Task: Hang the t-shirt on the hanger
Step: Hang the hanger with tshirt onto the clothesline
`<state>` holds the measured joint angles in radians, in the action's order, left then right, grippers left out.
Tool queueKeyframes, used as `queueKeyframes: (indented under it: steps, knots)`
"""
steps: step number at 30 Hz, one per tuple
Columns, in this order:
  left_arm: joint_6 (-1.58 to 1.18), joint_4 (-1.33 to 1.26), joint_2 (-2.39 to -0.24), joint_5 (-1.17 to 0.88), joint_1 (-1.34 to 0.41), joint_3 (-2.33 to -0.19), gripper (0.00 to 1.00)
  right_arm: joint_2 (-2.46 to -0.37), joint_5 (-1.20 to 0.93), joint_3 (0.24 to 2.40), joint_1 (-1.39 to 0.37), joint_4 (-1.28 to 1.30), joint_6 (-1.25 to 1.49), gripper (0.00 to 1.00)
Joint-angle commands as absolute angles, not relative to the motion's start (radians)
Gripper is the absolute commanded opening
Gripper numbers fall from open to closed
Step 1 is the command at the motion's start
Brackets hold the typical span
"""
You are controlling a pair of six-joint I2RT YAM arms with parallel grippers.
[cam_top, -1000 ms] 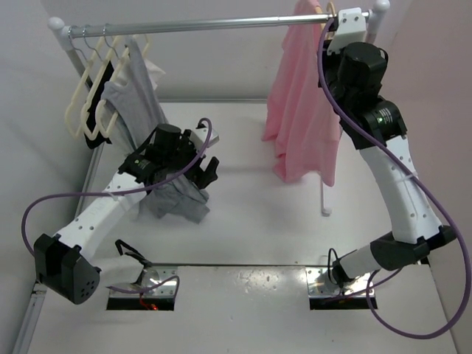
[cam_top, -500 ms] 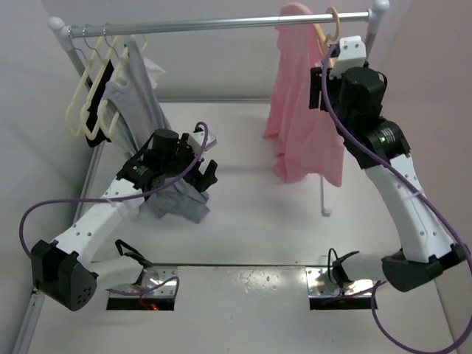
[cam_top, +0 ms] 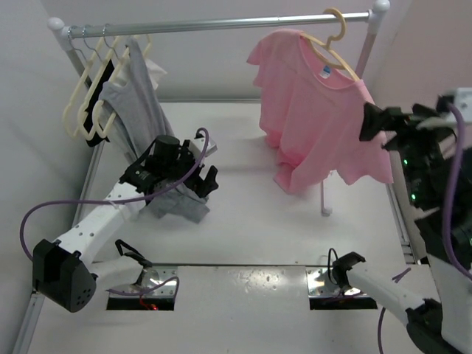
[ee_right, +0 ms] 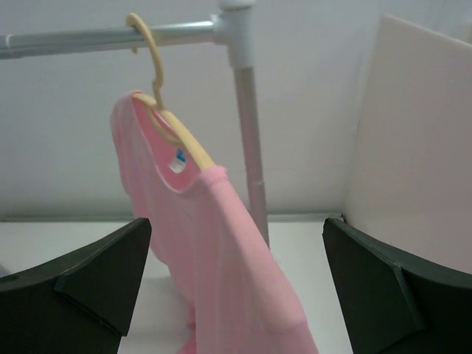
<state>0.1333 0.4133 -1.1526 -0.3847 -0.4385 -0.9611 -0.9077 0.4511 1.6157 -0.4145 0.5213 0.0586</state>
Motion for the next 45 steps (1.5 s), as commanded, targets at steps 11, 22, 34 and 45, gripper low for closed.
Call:
queueKeyframes:
  steps: [11,22,34,45]
  knots:
    - [0.123,0.121,-1.065,-0.264,-0.436,-0.594,1.0,-0.316,1.008,0.993,-0.42,0.823,0.671,1.0]
    - [0.155,-0.083,-1.042,-0.235,-0.436,-0.385,1.0,-0.186,1.084,0.733,-0.42,1.064,1.099,1.0]
    - [0.15,-0.206,-1.06,-0.201,-0.436,-0.264,1.0,-0.227,1.094,0.723,-0.411,1.101,1.22,1.0]
    - [0.141,-0.206,-1.06,-0.192,-0.436,-0.264,1.0,-0.236,1.094,0.704,-0.411,1.092,1.22,1.0]
